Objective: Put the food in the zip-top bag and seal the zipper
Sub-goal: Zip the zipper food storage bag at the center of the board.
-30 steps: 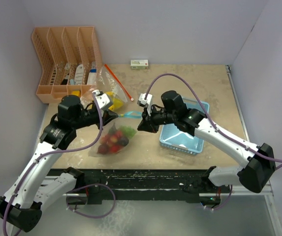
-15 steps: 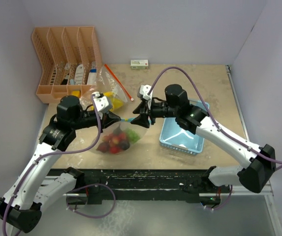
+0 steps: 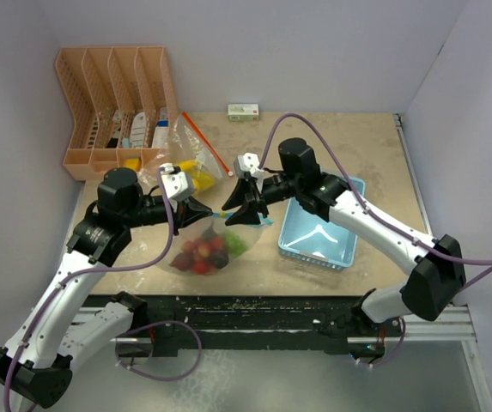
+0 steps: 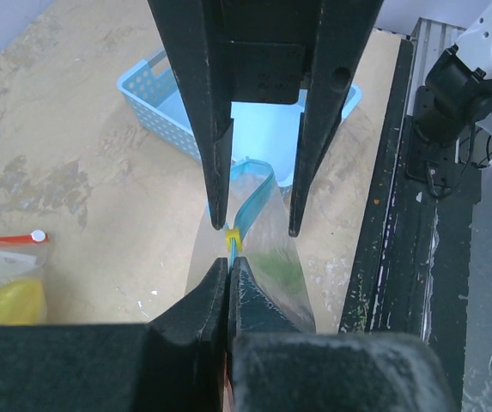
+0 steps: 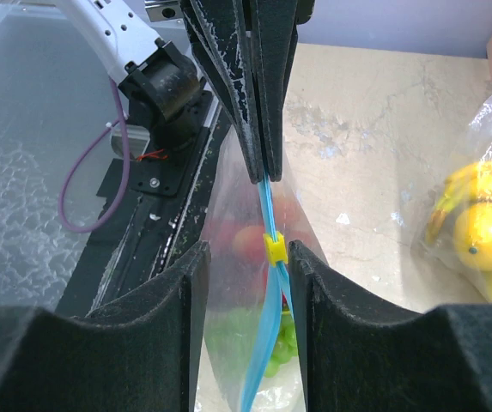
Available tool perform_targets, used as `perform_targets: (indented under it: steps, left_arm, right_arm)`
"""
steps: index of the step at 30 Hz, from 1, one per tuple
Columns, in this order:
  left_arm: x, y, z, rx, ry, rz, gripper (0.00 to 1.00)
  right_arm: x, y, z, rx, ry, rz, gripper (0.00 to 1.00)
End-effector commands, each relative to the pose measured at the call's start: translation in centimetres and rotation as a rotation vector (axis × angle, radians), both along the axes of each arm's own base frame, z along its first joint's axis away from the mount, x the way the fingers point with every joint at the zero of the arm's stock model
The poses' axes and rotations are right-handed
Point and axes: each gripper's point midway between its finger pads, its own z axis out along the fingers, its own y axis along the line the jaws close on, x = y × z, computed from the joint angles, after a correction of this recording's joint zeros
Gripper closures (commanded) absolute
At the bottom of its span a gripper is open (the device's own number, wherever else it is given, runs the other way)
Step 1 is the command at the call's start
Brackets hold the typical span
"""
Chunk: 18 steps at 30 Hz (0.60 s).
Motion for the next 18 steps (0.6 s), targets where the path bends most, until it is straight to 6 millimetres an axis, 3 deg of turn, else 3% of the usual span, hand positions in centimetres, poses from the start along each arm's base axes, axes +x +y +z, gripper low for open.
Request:
perform_targets:
  steps: [1,18]
  left_arm:
    - [-0.4,-0.1,2.3,-0.037,-0.091,-0.033,1.0]
    - [-0.4,0.0,2.2,-0.037,-0.092,-0.024,1.0]
  right_arm:
    - [-0.3,-0.2,2.0,0.06,-0.036,0.076,0.56]
    - [1.2,0.8,1.6,0.038,0.014,0.042,0.55]
